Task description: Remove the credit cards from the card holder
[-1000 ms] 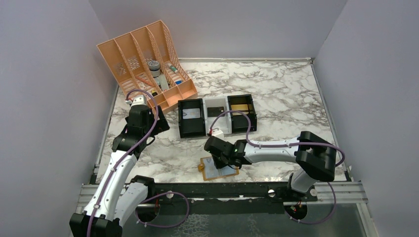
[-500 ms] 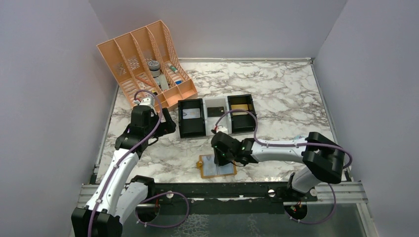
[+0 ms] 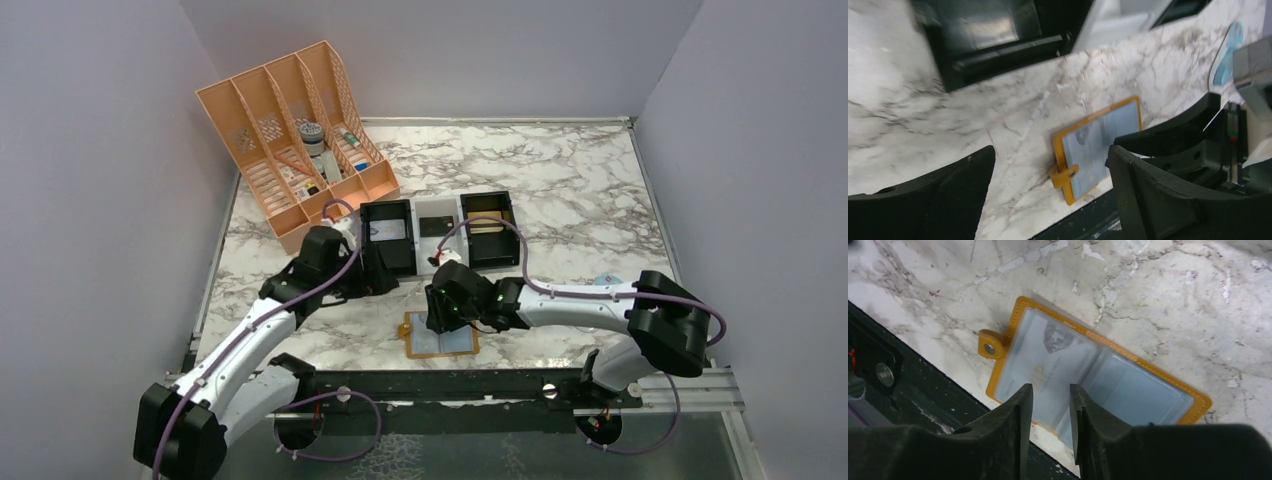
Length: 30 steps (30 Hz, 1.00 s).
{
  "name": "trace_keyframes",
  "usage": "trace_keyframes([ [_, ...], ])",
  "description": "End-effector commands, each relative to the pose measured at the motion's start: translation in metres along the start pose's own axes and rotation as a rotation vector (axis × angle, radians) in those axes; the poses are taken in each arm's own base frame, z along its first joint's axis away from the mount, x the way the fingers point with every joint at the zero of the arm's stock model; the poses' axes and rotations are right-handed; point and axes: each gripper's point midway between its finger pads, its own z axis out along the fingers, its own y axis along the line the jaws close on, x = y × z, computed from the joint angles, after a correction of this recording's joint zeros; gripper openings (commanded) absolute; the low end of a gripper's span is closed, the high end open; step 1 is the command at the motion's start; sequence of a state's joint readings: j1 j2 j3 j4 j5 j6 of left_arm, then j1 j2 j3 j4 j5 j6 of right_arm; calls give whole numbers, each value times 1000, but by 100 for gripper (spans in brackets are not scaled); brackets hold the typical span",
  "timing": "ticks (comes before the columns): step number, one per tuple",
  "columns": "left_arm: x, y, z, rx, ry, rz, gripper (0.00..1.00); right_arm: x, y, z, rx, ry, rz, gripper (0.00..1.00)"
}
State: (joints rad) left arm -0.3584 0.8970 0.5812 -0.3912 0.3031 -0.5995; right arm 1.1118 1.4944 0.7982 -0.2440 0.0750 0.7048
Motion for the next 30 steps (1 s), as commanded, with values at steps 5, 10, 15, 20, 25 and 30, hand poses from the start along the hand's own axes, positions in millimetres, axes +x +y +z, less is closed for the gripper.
trace_keyframes([
  [5, 58, -1, 20, -64, 97, -20, 79, 0, 11, 7, 82, -31, 9, 40],
  [10, 85, -1, 28, -23, 133, -55, 77, 7, 14, 11, 93, -28, 33, 46],
  [15, 99, -1, 32, 8, 147, -80, 77, 14, 12, 18, 109, -4, 58, 48],
  [20, 105, -2, 37, 37, 156, -78, 72, 14, 15, 25, 110, 6, 56, 48],
  [25, 114, 4, 42, 17, 190, -72, 48, 14, 12, 28, 143, 18, 51, 55],
  [30, 110, 4, 40, 20, 160, -84, 26, 12, 10, 28, 161, 17, 42, 64],
])
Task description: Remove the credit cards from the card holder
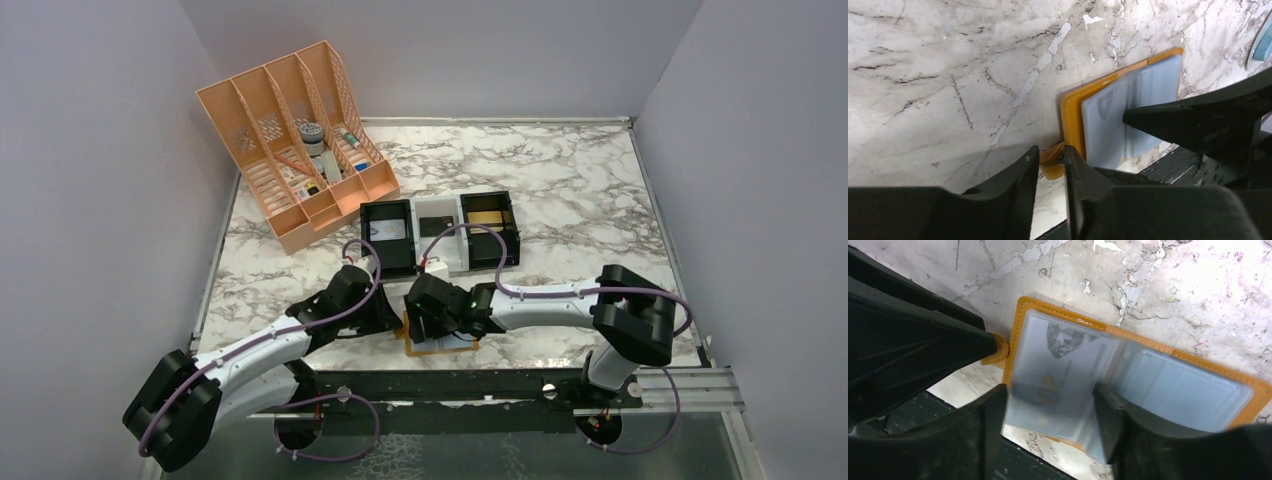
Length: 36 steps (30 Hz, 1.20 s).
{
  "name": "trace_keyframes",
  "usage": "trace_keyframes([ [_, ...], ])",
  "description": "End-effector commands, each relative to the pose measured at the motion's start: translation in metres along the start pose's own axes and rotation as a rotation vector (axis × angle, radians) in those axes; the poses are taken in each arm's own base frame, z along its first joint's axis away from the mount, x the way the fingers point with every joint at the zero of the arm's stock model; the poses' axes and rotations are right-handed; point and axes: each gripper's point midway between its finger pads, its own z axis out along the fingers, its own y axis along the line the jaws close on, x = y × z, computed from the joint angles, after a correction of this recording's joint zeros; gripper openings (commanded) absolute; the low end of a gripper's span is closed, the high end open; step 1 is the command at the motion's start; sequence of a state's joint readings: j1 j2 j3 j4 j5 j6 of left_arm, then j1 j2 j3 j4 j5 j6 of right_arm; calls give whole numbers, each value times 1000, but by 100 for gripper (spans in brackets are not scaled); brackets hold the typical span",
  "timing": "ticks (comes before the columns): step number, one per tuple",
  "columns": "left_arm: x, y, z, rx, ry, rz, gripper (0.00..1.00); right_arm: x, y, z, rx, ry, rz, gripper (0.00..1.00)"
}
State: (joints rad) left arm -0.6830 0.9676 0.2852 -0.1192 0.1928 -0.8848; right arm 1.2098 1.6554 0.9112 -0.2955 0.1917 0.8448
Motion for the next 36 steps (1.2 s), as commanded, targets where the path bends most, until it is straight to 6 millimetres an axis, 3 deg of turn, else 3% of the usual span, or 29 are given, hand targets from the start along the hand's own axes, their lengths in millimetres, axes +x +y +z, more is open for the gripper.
trace_keyframes([
  [1, -4, -4, -2, 27, -34, 2, 22, -3, -6, 3, 59, -8, -8, 71],
  [5, -3, -6, -3, 40, -32, 0, 8, -2, -6, 7, 75, 4, -11, 73],
  [10, 1, 0, -2, 26, -26, -2, 0, 0, -10, 9, 94, 9, -9, 73],
  [18, -4, 5, -4, -12, -52, 6, 0, 5, 3, 5, -23, 14, -14, 51],
  [22, -5, 6, -5, -27, -48, 19, 0, 7, -3, 5, -22, 26, -4, 45],
  [33, -13, 2, -7, -37, -67, 29, 0, -12, -3, -10, -204, 12, 35, 44],
  [36, -15, 2, -6, -41, -68, 33, 0, -16, -7, -12, -176, 8, -2, 52],
])
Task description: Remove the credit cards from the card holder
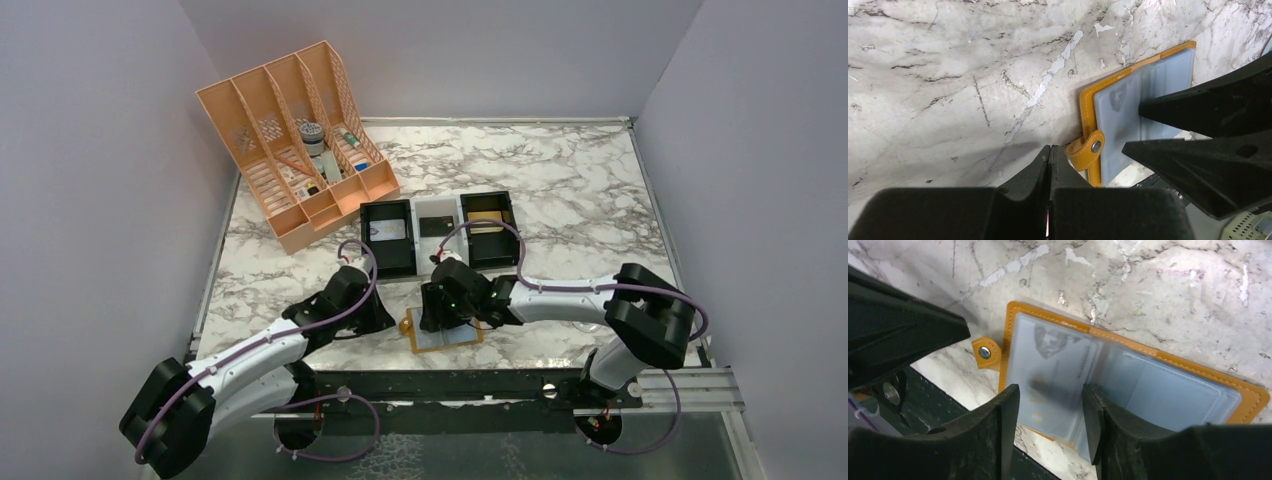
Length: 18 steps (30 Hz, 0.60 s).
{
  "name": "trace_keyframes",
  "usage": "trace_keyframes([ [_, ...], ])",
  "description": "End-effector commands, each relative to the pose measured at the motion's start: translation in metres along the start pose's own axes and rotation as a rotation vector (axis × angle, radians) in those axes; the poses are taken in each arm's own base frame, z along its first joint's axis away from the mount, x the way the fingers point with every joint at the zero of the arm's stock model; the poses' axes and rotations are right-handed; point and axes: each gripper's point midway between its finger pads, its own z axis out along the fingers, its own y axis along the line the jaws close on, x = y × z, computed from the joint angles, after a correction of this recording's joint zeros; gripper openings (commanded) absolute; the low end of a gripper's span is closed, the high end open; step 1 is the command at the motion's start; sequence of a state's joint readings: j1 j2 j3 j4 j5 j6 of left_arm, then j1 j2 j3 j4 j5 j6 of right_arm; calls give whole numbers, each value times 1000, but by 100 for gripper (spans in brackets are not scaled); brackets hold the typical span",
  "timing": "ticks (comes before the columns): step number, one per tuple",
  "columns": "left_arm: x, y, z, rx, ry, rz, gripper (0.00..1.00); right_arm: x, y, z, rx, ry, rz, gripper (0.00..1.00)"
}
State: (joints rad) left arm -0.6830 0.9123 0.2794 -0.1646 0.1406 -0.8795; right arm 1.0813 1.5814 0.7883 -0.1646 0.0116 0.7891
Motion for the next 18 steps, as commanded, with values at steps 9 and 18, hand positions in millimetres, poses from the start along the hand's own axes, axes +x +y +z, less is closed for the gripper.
trace_keyframes([
  [9, -18, -18, -3, 28, -39, 40, 16, -3, -7, 6, 156, 0, -112, 67],
  [18, -17, -17, -4, 21, -32, 42, 24, 9, -24, 17, 286, 14, -94, 69],
])
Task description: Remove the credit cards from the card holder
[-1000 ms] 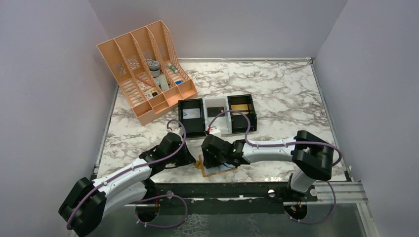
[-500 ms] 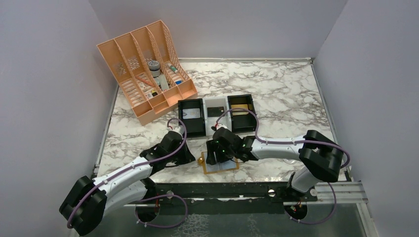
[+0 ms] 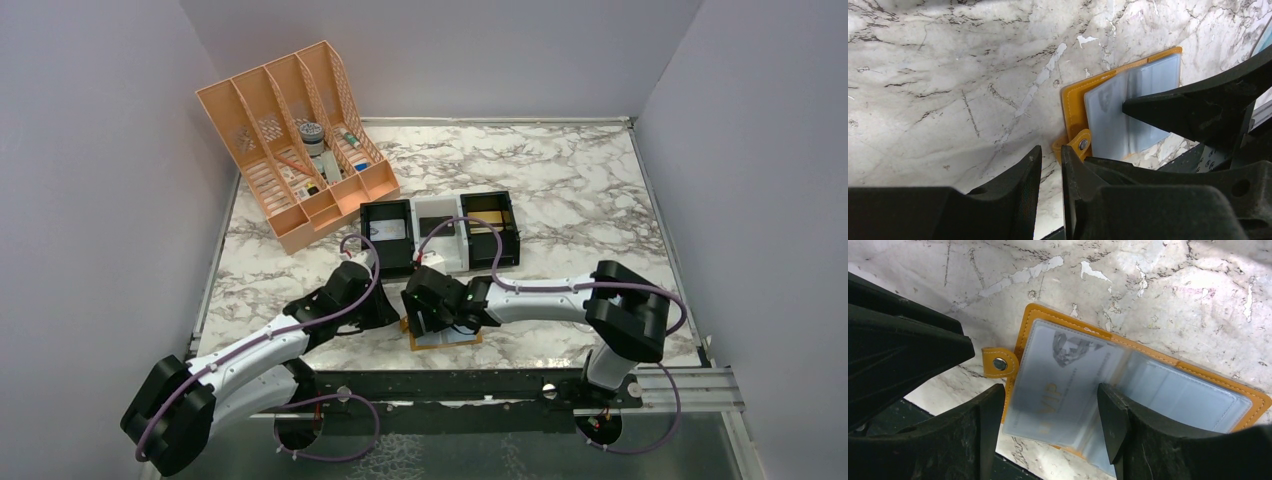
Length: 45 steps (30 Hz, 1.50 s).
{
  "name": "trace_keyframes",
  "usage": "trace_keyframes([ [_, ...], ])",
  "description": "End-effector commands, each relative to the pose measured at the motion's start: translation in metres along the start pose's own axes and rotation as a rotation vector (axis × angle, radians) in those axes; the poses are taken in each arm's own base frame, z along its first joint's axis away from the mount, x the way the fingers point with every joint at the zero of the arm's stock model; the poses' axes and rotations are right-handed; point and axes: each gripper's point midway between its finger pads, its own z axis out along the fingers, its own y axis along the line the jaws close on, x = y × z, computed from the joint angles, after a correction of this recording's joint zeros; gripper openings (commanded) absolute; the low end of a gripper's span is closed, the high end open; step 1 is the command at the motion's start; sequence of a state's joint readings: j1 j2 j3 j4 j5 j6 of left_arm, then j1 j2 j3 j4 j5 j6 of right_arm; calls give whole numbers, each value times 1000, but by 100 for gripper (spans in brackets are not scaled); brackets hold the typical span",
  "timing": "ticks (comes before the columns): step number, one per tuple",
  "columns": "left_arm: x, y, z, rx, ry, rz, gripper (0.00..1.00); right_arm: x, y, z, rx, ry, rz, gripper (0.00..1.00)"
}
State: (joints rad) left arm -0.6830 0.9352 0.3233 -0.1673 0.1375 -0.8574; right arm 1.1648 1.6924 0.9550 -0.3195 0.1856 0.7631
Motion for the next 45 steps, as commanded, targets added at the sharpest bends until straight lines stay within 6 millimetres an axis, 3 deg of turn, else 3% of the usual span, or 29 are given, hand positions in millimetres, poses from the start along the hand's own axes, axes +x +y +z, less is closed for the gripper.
trace_keyframes([
  [1, -7, -7, -2, 10, -19, 17, 24, 19, -26, 11, 119, 37, 7, 68],
  [11, -12, -19, -8, 57, -30, 36, 25, 21, -2, 8, -66, 36, 46, 49],
  [22, -13, -51, -19, 203, -12, 81, 33, 17, -3, -1, -254, 48, 171, 47],
  [28, -5, -56, -17, 243, 19, 85, 36, 20, -14, 1, -223, 60, 183, 45],
  [38, -24, -37, -20, 124, -100, 30, 36, -12, -11, -18, -108, -52, 44, 52],
  [45, -32, -31, -29, 88, -149, 19, 36, 11, -25, -1, 93, 23, 1, 52],
])
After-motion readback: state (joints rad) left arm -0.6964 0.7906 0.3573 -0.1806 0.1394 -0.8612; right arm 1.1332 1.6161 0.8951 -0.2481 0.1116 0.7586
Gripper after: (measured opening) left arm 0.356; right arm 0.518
